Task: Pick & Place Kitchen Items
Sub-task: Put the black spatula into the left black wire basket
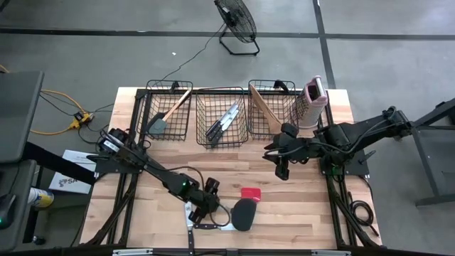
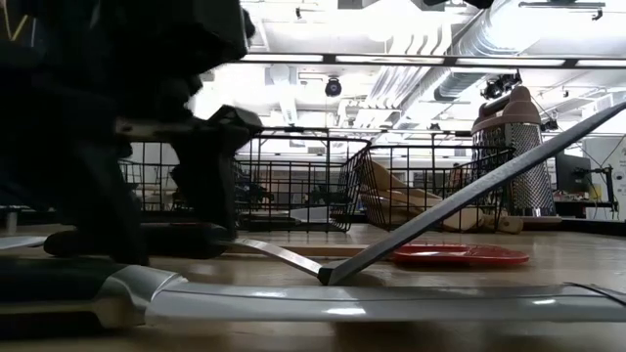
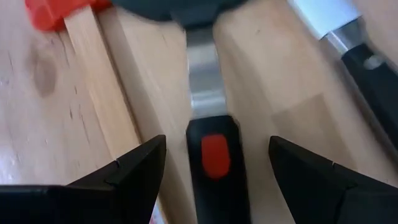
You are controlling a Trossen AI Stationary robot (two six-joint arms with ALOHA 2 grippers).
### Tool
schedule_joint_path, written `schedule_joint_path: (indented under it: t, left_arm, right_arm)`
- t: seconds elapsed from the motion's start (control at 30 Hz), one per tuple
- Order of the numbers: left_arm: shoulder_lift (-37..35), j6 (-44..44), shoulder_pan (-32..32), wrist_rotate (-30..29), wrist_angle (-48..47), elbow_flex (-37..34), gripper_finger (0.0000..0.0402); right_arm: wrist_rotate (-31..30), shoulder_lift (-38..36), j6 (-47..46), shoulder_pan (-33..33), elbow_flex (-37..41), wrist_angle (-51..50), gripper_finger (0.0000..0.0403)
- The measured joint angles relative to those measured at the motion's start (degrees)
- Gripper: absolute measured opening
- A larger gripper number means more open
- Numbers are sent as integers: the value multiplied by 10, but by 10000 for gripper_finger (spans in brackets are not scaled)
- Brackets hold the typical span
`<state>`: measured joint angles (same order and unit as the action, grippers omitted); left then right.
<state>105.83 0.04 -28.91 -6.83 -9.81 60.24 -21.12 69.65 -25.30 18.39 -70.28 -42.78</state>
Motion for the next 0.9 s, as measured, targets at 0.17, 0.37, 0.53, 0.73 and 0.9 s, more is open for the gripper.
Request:
schedule_joint_path:
  t: [0.17,0.37,0.53,0.73,0.9]
  left_arm:
    - [0,-3,0,4,-4,-1,232]
    - [0,-6,0,1,-6,-1,131]
    - [-1,-7,0,0,-8,-1,105]
    - [-16,-2,0,2,-22,-2,105]
    - [-38,-10,0,0,-32,-2,105]
  right_arm:
    - [0,0,0,0,0,0,149]
    - [0,0,0,0,0,-2,149]
    - [0,0,0,0,0,-3,149]
    - [0,0,0,0,0,-4,149]
    - [0,0,0,0,0,-4,149]
